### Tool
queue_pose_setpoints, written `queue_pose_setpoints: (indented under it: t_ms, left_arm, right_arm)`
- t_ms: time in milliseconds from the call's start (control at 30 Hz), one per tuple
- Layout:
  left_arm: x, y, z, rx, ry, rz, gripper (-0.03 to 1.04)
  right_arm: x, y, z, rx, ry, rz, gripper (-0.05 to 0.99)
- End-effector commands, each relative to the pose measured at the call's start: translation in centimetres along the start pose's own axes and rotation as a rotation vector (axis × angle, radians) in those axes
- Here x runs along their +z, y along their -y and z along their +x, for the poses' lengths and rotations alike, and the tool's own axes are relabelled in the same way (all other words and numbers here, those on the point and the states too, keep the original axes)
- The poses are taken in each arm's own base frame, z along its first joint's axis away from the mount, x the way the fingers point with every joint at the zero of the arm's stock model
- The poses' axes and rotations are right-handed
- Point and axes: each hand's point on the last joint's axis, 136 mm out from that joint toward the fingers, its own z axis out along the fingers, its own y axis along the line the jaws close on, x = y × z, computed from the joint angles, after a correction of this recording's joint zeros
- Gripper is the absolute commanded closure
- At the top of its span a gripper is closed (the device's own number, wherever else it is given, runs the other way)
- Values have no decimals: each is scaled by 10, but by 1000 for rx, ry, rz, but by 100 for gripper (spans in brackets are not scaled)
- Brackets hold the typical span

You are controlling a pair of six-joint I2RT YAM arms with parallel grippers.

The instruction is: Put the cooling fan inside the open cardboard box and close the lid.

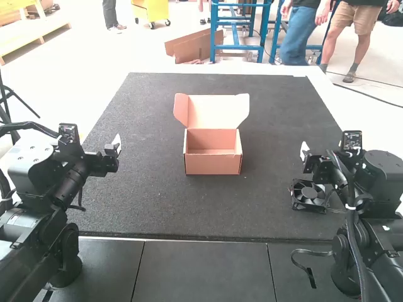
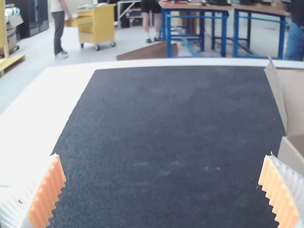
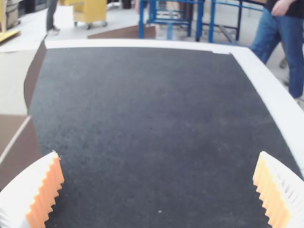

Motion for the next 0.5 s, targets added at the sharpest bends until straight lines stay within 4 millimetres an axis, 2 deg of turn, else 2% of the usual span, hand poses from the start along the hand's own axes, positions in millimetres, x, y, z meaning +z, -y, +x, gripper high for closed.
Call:
queue_pose_setpoints:
  t_ms: [0, 200, 333, 467]
  left_arm:
    - [0, -4, -2, 7, 14, -17, 4]
    - [-3, -4, -33, -26, 141, -17, 4]
    - [-9, -5, -65, -35, 267, -17, 4]
    - [-16, -4, -87, -39, 316, -7, 4]
  right_arm:
    - [0, -1, -3, 47, 18, -11, 2]
    - [-1, -1, -15, 53, 65, -10, 2]
    - [-6, 3, -52, 52, 218, 4, 2]
    - [-13, 6, -76, 48, 295, 17, 2]
